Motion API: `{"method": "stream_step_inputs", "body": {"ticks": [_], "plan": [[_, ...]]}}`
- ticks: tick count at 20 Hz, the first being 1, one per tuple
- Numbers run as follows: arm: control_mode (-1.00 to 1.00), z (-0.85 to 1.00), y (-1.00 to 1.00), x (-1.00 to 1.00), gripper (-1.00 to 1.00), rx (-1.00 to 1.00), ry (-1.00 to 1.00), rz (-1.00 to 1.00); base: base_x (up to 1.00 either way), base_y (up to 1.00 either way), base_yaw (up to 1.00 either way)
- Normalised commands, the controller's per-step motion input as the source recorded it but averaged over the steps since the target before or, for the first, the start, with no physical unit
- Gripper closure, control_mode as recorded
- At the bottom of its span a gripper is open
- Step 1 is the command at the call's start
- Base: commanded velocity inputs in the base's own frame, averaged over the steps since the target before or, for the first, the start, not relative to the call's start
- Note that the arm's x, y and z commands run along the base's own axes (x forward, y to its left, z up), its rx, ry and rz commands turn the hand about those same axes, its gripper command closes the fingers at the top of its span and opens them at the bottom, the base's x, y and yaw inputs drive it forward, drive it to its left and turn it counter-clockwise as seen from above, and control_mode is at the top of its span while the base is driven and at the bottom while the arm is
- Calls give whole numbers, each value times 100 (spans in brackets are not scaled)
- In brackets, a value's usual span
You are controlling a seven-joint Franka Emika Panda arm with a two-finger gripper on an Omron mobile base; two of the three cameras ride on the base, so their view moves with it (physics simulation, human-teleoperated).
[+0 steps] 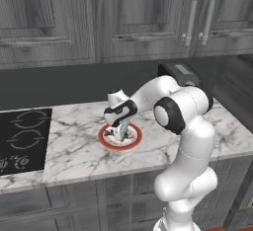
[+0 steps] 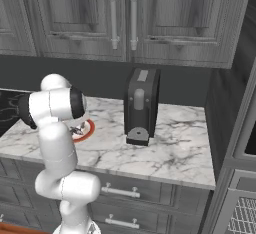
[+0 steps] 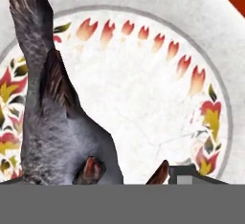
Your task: Place the fish on the top rack of the oven, and slide the tray back inside. Close the oven door.
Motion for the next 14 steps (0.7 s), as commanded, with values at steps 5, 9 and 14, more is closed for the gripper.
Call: {"method": "stream_step_inputs", "body": {"ticks": [5, 9, 14], "plan": [[-100, 27, -2, -49, 100, 0, -19, 0, 0, 0, 0], [-100, 60, -15, -71, 100, 0, -24, 4, 0, 0, 0], [-100, 73, -22, -83, 100, 0, -23, 6, 0, 0, 0]]}}
